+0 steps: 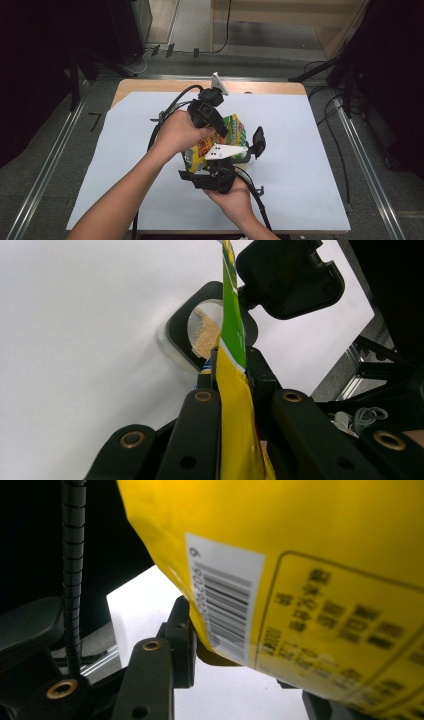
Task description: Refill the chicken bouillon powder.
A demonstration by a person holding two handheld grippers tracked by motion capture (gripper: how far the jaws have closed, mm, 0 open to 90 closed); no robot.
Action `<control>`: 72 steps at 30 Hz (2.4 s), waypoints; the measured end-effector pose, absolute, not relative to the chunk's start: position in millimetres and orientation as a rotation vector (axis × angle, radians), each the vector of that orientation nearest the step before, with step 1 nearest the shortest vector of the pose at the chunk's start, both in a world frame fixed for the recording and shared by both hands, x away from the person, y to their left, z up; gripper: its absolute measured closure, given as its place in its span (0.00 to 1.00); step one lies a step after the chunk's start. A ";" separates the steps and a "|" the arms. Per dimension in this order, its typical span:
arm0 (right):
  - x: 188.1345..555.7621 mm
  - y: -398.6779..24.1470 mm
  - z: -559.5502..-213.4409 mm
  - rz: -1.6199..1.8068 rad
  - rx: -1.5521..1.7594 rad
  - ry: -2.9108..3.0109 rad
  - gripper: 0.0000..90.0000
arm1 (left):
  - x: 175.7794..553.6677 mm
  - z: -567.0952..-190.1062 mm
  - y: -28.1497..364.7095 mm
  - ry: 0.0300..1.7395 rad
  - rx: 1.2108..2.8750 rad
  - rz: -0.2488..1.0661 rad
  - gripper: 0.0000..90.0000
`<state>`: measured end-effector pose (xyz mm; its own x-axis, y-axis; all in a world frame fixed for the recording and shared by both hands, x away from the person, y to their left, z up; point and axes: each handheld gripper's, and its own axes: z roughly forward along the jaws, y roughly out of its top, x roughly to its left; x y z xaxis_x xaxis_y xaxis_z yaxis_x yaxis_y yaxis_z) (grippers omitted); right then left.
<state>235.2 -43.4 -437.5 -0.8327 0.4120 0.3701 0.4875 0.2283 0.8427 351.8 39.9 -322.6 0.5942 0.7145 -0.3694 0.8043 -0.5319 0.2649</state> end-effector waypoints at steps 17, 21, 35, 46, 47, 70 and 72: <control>239.5 -51.1 -431.0 -1.726 -0.879 -2.343 0.70 | 359.4 -317.2 38.2 1.202 2.399 -0.345 0.93; 239.3 -50.9 -431.9 -1.715 -0.879 -2.358 0.70 | 357.7 -317.6 38.2 1.197 2.399 -0.331 0.94; 238.7 -46.9 -432.8 -1.708 -0.862 -2.394 0.69 | 356.3 -318.9 43.5 1.201 2.387 -0.316 0.94; 238.2 -42.0 -433.4 -1.692 -0.874 -2.414 0.69 | 354.5 -319.3 46.8 1.207 2.389 -0.299 0.94; 238.1 -41.9 -433.3 -1.695 -0.873 -2.414 0.69 | 354.2 -319.2 47.0 1.207 2.384 -0.296 0.94; 239.7 -39.3 -433.6 -1.684 -0.839 -2.423 0.70 | 354.0 -319.9 53.0 1.212 2.377 -0.287 0.94; 239.8 -39.2 -433.6 -1.682 -0.836 -2.425 0.70 | 354.0 -320.1 53.3 1.213 2.375 -0.288 0.94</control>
